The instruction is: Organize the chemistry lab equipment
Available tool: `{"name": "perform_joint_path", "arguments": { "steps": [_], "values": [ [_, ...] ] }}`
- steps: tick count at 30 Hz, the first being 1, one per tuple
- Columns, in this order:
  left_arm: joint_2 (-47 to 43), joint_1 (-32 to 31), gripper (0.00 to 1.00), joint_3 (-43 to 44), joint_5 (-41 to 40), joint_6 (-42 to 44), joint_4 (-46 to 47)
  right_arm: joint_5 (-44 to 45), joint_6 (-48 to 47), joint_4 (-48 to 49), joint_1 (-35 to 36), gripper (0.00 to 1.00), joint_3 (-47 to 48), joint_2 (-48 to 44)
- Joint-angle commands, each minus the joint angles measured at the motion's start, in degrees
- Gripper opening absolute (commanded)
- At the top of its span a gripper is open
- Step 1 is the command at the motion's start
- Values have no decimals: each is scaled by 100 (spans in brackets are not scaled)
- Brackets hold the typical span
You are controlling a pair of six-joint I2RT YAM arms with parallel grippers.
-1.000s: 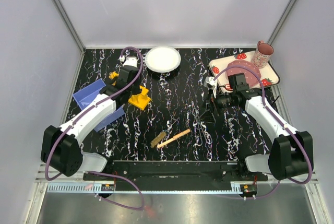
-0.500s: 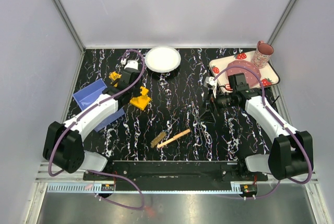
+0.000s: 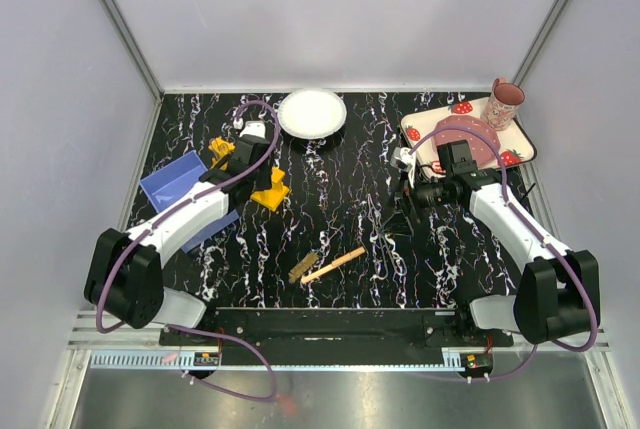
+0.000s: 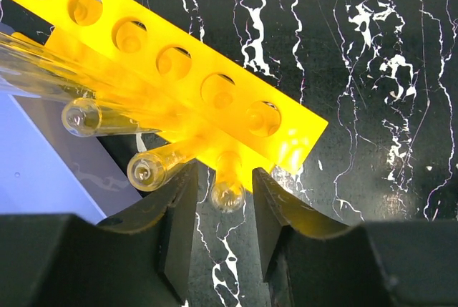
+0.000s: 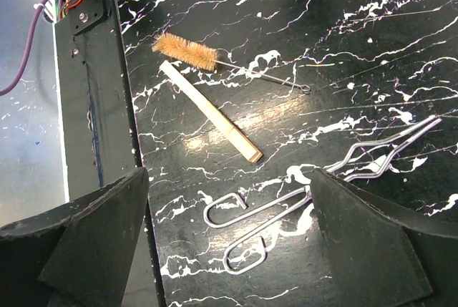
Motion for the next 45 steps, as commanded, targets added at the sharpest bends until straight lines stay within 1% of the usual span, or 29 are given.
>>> {"name": "perform_joint_path", "arguments": {
  "steps": [1,3,5,6,9,10,12,13,15,16,21,23,26,27,29,30,31,33,34,35,39,40,41,42,45],
  "values": [
    [-177,40,41,32,8,-61,246,58,-139,-51,-41,100,216,36],
    [-318,40,46,94,52,-97,97,58,-156,-69,-58,100,207,19],
    [-661,40,50,111,70,-123,-34,58,-218,-104,-76,100,207,-16],
    [-784,40,55,103,96,-132,-70,58,-235,-130,-93,100,207,-16],
    [-1302,66,63,85,140,-132,-290,49,-288,-157,-172,100,225,-51],
    [-1564,75,67,85,184,-132,-386,23,-323,-183,-225,100,216,-69],
    [-1812,145,73,41,333,-132,-483,-21,-358,-201,-278,100,216,-121],
    [-2048,180,80,41,412,-97,-571,-47,-393,-209,-304,100,207,-139],
    [-2382,259,88,15,684,-36,-676,-48,-437,-218,-348,100,189,-201],
    [-2498,295,98,6,781,34,-764,-13,-499,-210,-348,100,181,-227],
    [-3262,523,99,-56,1528,228,-975,84,-622,-210,-348,100,198,-429],
    [-3412,576,99,-47,1800,237,-1151,224,-701,-218,-348,100,207,-587],
    [-3658,603,99,-90,1924,185,-1432,505,-684,-314,-348,100,259,-754],
    [-3798,603,99,-134,1924,89,-1520,506,-762,-637,-357,100,321,-763],
    [-3939,603,99,-309,2239,-43,-1547,313,-1402,-1182,-348,100,531,-658],
    [-4088,603,99,-371,2328,-175,-1538,234,-1613,-1664,-348,100,584,-597],
    [-4150,603,99,-433,2424,-237,-1538,120,-1964,-1869,-340,100,628,-501],
    [-4282,603,99,-600,2714,-438,-1529,23,-2308,-2316,-339,100,664,-412],
    [-4309,603,99,-644,2820,-509,-1521,-30,-2606,-2415,-287,100,647,-377],
    [-4327,603,99,-740,3038,-571,-1512,-30,-2696,-2468,-261,100,612,-368],
    [-4353,603,99,-960,3584,-878,-1442,329,-2907,-2390,222,100,480,-429],
    [-4362,603,99,-1013,3699,-923,-1407,617,-2907,-2346,371,100,445,-447],
    [-4345,603,99,-1135,3917,-966,-1372,777,-2907,-2293,747,100,392,-447],
    [-4327,603,99,-1189,4024,-1045,-1302,1040,-2881,-2162,907,100,365,-429],
    [-4178,603,99,-1452,4498,-1203,-1135,1183,-2733,-1872,1330,100,304,-298]
  ]
}}
